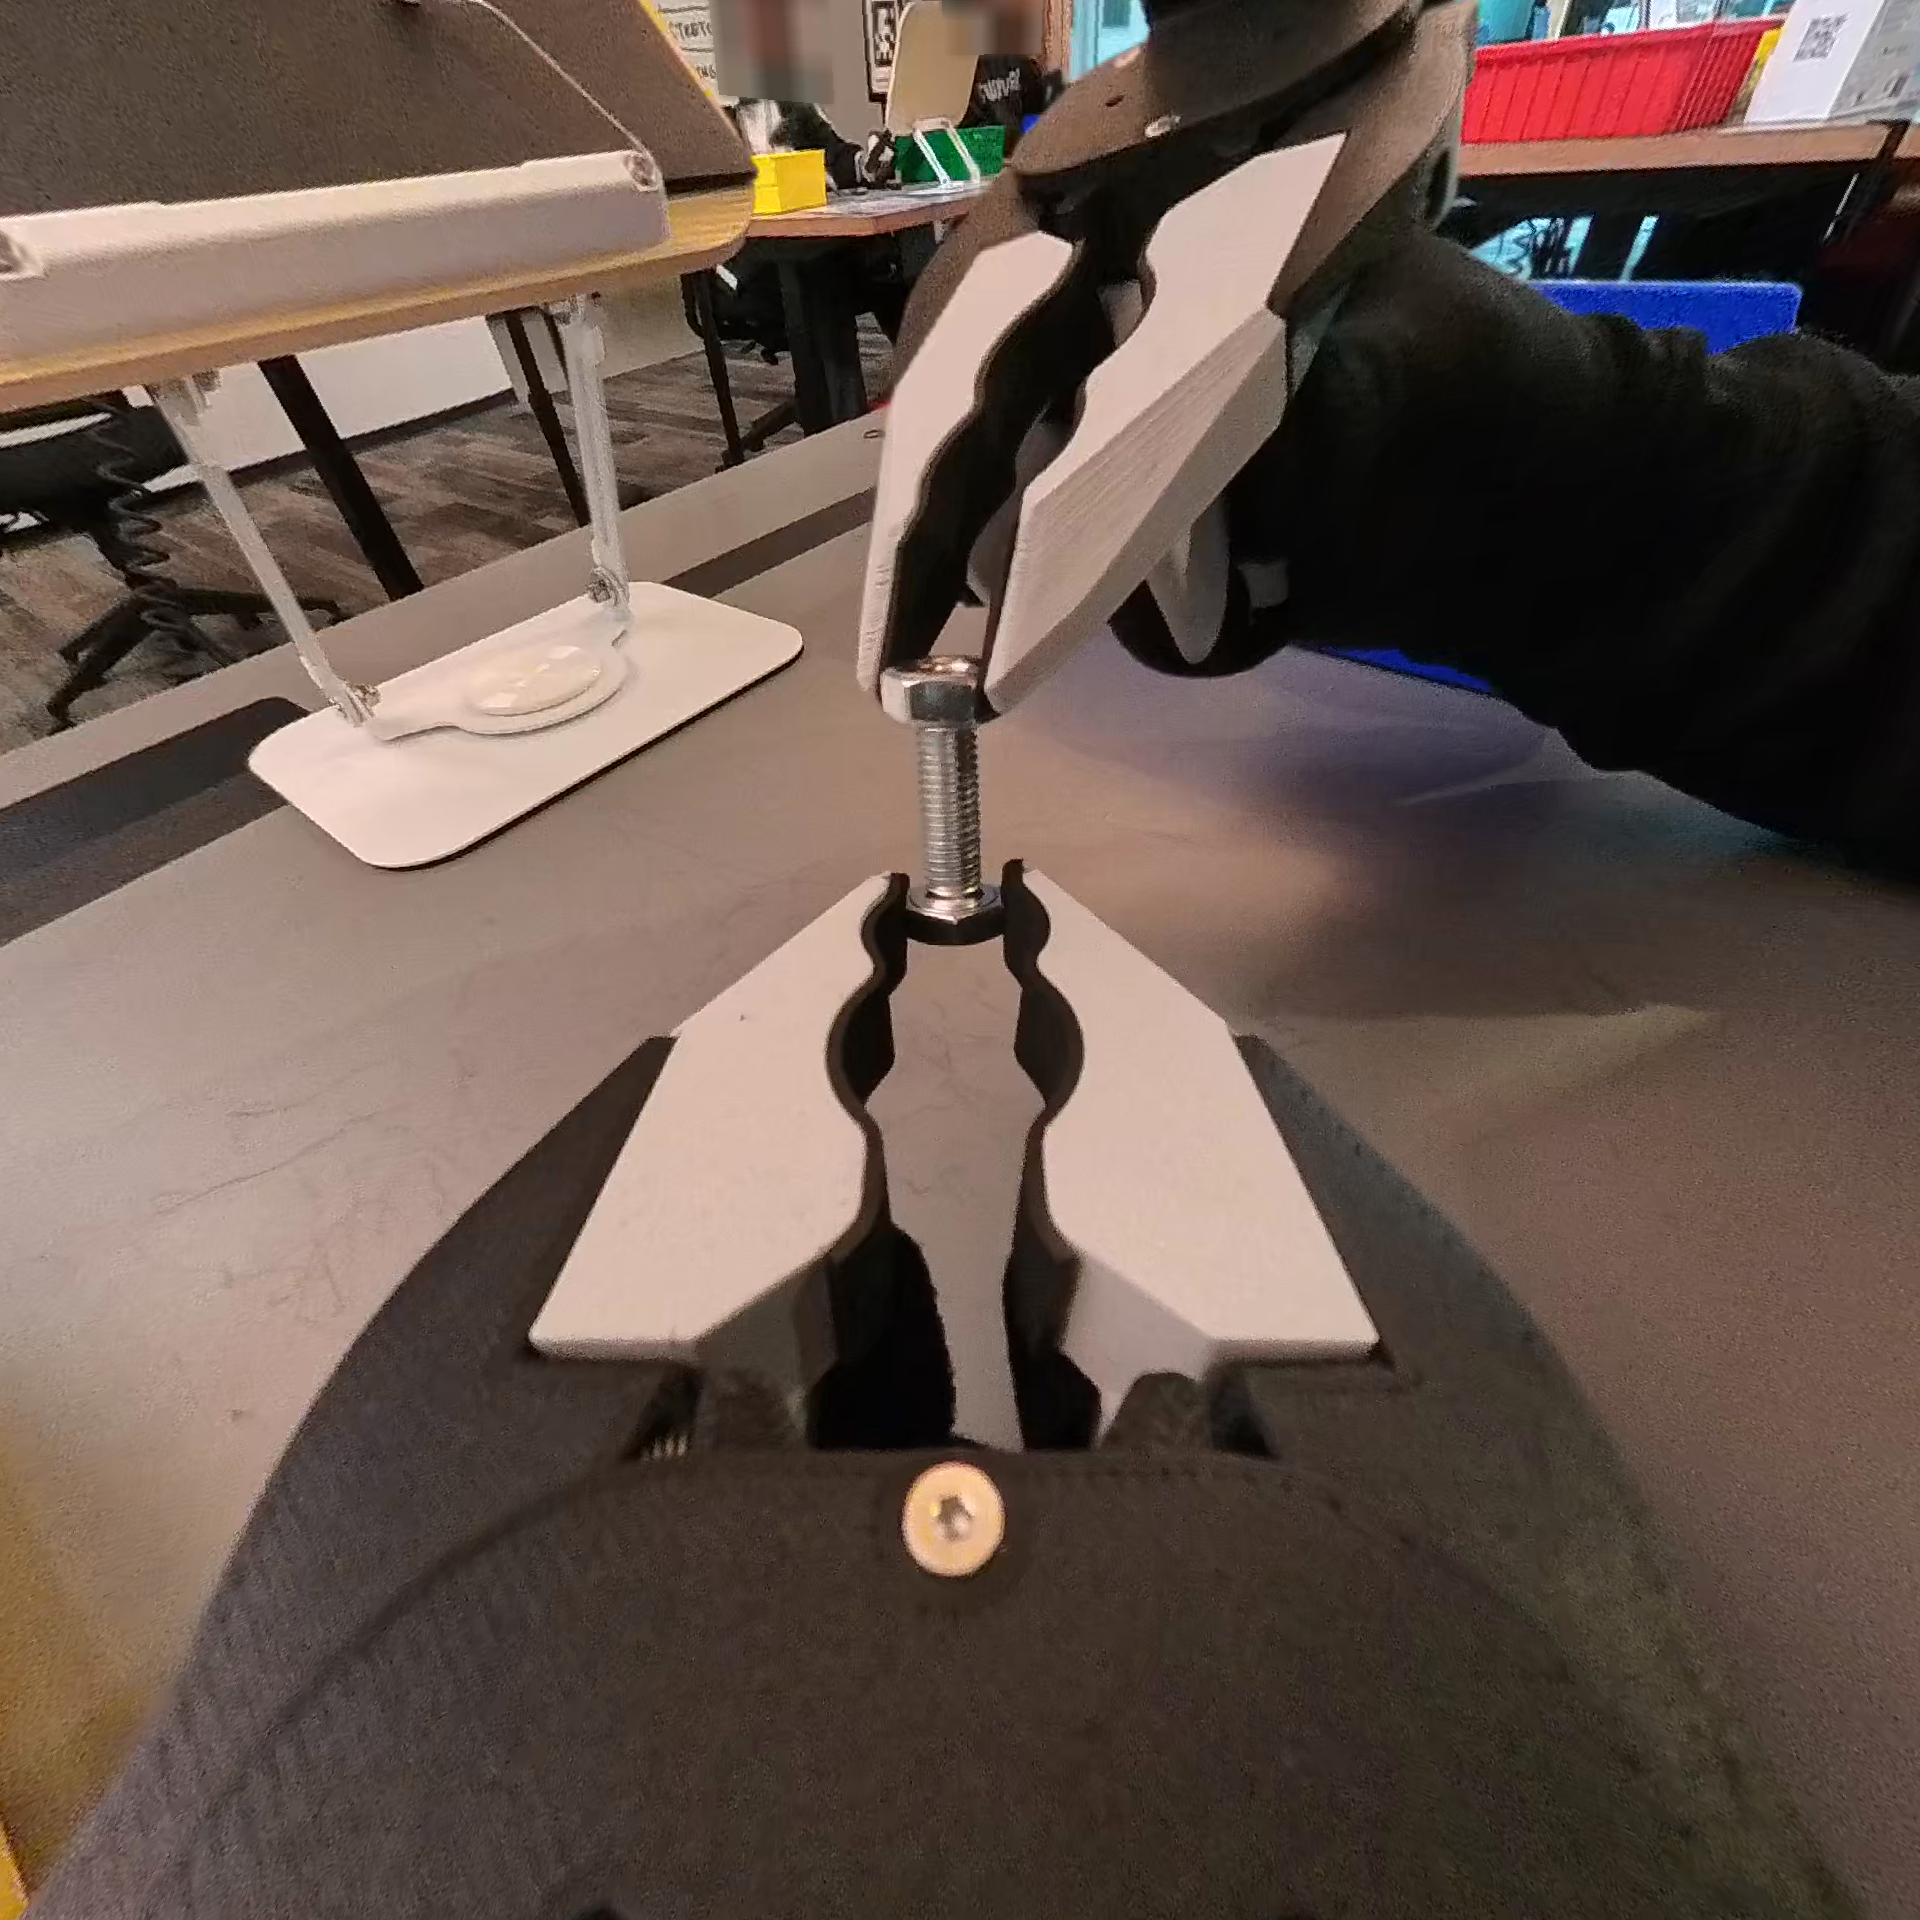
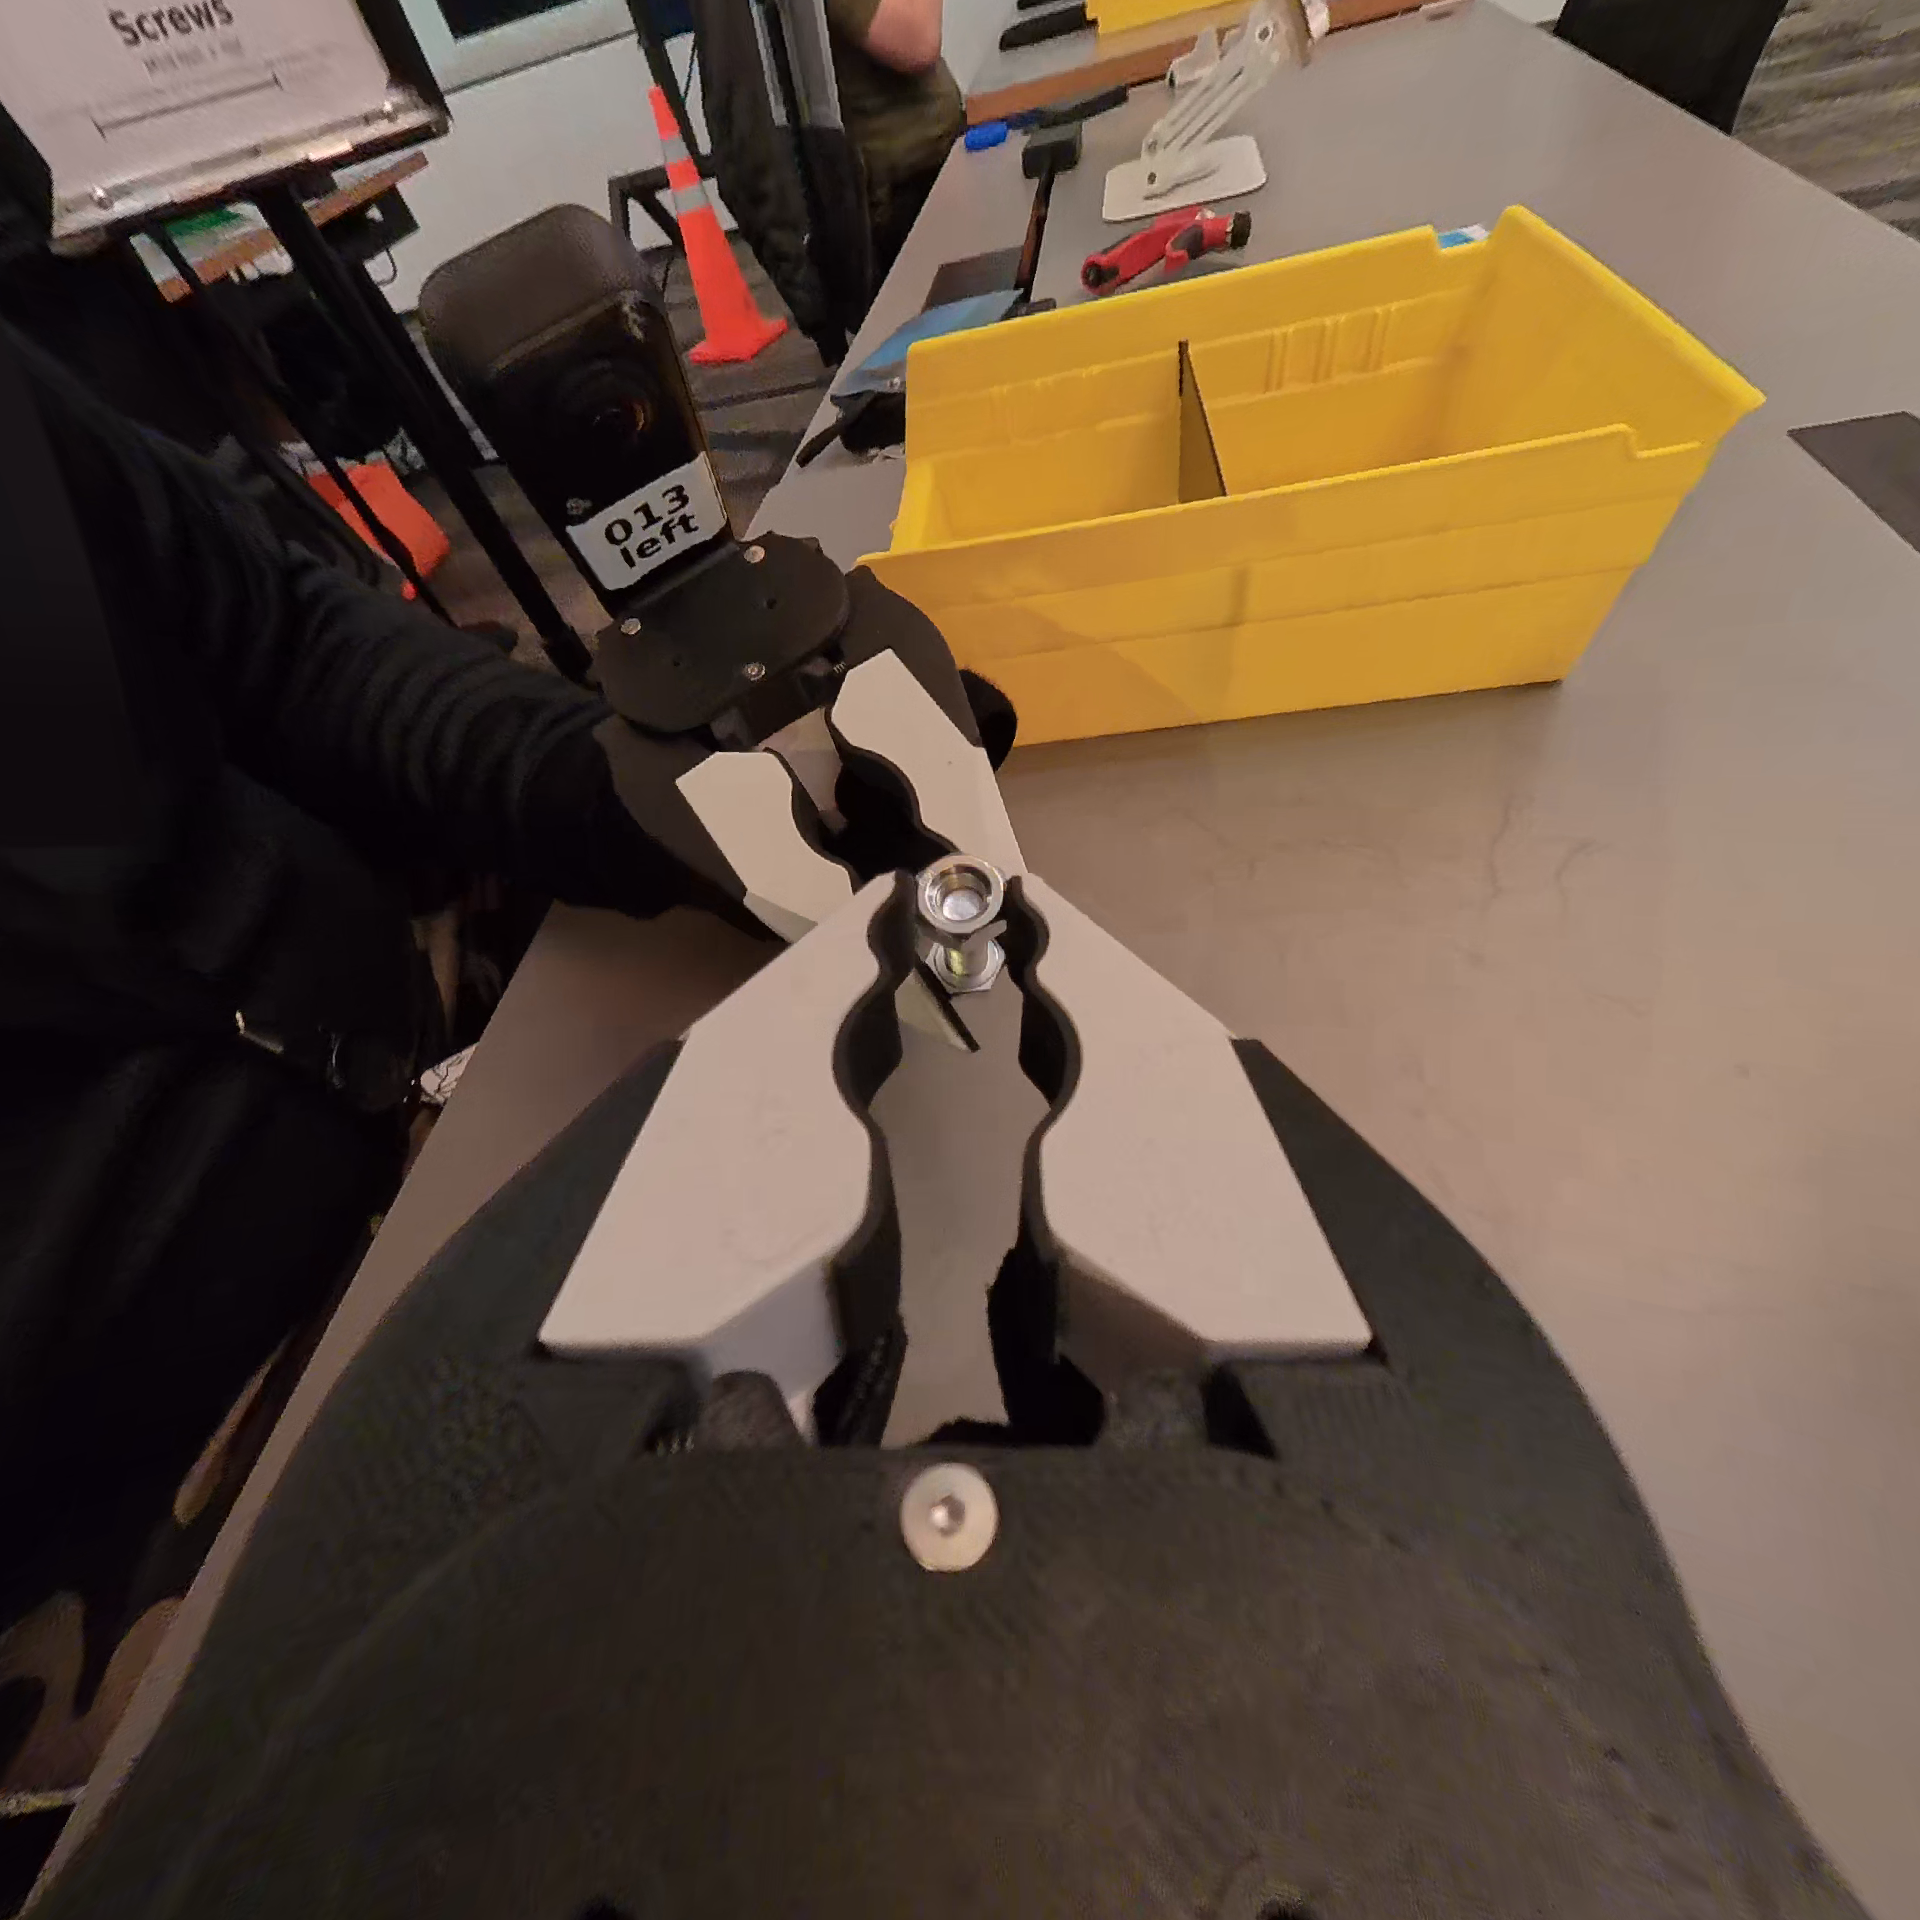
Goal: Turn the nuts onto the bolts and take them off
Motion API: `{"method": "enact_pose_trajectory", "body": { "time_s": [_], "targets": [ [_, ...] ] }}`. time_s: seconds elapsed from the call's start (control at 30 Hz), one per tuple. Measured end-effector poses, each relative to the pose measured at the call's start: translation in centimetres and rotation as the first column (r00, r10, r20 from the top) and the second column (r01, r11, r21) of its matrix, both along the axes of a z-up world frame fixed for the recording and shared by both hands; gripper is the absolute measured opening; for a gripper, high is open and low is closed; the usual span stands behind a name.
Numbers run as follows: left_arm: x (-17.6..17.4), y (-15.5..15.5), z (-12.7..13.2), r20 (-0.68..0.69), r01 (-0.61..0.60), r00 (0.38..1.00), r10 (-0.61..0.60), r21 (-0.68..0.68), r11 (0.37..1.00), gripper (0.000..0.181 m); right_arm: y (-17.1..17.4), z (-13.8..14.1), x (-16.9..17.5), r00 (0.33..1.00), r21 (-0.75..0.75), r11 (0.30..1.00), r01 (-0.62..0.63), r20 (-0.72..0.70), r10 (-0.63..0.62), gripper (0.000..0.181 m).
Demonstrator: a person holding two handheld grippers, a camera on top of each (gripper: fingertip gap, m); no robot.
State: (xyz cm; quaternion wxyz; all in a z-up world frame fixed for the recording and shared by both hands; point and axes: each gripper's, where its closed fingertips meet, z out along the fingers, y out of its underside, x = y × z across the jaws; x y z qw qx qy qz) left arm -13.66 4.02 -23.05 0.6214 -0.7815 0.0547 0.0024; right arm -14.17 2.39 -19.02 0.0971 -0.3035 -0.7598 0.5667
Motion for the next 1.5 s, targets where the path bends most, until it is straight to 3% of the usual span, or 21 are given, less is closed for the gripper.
{"method": "enact_pose_trajectory", "body": {
  "time_s": [0.3, 0.57, 0.8, 1.17, 1.5],
  "targets": [
    [-0.3, 0.0, -0.1, 0.000, -0.015, 1.000, 0.015, -0.003, 1.000, 0.016, 0.0, -0.1, -0.3, 1.000, 0.007, 1.000, 0.022, -0.014, -0.022, 0.016],
    [-0.6, -0.3, 0.5, 0.046, -0.013, 0.999, 0.012, 0.027, 1.000, 0.016, -0.4, 0.6, -0.9, 0.999, -0.164, 0.986, 0.035, -0.027, -0.040, 0.016],
    [-0.7, -0.2, 0.3, 0.041, -0.020, 0.999, 0.019, 0.020, 1.000, 0.016, -0.4, 0.5, -0.9, 0.998, -0.131, 0.990, 0.043, -0.028, -0.047, 0.016],
    [-0.7, 0.2, -0.8, -0.034, -0.051, 0.998, 0.049, -0.047, 0.998, 0.016, -0.3, -0.6, -0.6, 0.997, 0.100, 0.993, 0.067, -0.029, -0.065, 0.016],
    [-0.7, 0.4, -1.4, -0.033, -0.052, 0.998, 0.050, -0.073, 0.996, 0.016, 0.3, -1.2, -0.6, 0.997, 0.122, 0.990, 0.076, -0.013, -0.075, 0.016]
  ]
}}
